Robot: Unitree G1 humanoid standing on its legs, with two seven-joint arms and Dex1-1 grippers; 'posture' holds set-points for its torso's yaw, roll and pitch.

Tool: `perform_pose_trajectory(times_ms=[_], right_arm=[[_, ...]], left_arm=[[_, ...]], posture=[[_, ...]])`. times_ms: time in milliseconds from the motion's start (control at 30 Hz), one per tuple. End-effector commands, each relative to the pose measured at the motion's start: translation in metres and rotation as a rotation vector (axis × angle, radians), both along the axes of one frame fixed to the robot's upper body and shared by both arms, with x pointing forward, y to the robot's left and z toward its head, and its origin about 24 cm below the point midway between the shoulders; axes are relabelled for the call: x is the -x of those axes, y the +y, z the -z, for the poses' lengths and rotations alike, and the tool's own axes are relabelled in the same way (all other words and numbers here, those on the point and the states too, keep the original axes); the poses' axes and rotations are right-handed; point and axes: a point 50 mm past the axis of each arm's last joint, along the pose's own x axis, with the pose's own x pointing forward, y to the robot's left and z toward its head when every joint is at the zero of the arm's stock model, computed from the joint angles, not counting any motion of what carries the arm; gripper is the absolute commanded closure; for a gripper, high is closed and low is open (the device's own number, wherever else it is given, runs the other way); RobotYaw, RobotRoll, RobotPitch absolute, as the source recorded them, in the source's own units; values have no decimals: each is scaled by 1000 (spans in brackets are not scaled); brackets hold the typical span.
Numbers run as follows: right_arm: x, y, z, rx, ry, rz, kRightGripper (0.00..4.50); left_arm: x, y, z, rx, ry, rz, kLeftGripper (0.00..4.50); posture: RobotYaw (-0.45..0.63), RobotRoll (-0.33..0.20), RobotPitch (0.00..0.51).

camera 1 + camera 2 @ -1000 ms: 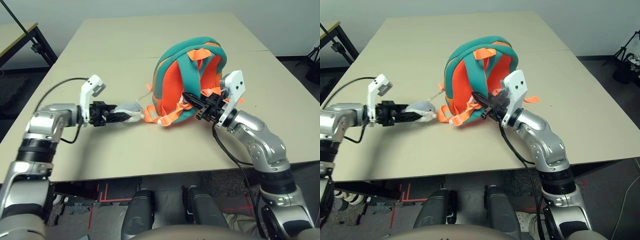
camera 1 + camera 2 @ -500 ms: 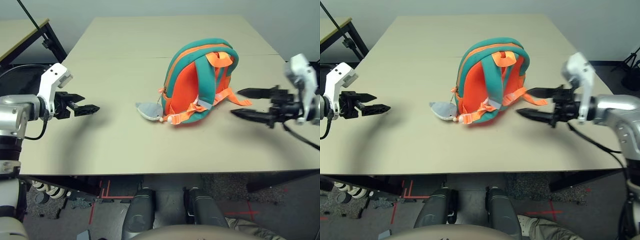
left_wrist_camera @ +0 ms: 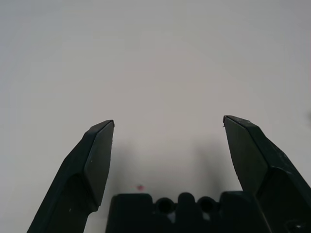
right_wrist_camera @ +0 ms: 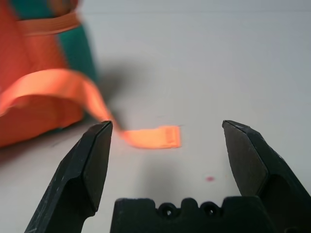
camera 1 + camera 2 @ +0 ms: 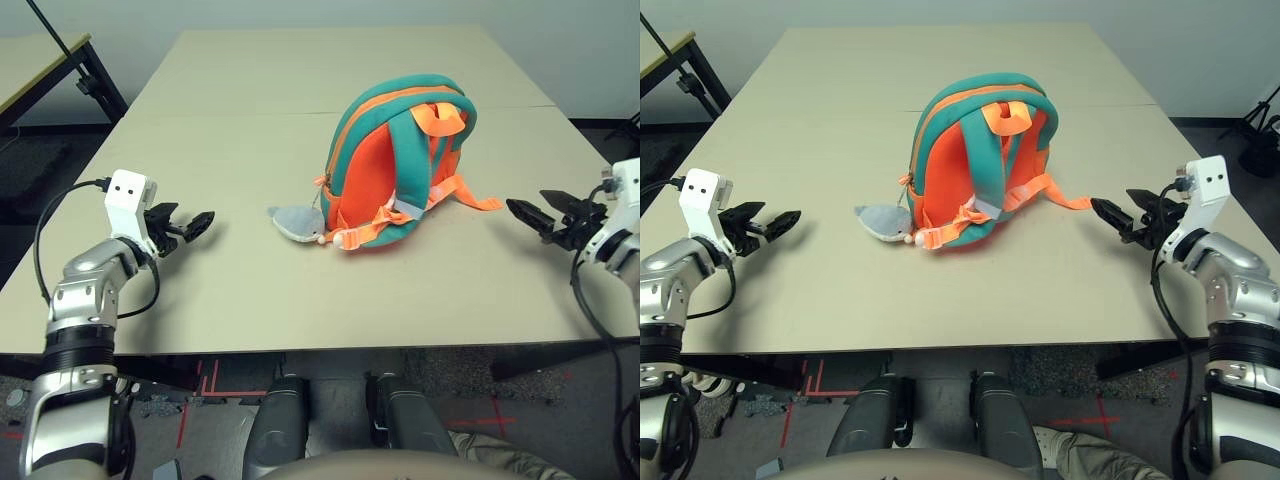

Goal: Put the pencil case into the backpack and zip it.

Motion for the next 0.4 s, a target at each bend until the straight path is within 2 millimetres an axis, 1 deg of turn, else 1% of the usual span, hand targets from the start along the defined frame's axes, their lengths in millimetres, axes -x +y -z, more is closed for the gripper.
perform_pose_trajectory(times_ms=[33,100,233,333,400], right_arm=[[-4,-7,3,18,-115,210,36],[-7,-6,7,26,-147,283,36],[-12,2,16,-18,-171,350,36],[-17,8,20,-36,-186,430,36],[-18,11,23,-37,-185,452,36]], left_arm=[[-1,6,5,-14,-73,-138,0],[-2,4,8,4,-92,-171,0],[-8,-4,13,19,-112,-191,0],[-11,-3,19,33,-119,-287,0],[-12,-5,23,17,-122,-304,0]], posture=[[148,0,112],[149,0,108],[163,0,103],[156,0,95],[151,0,92]])
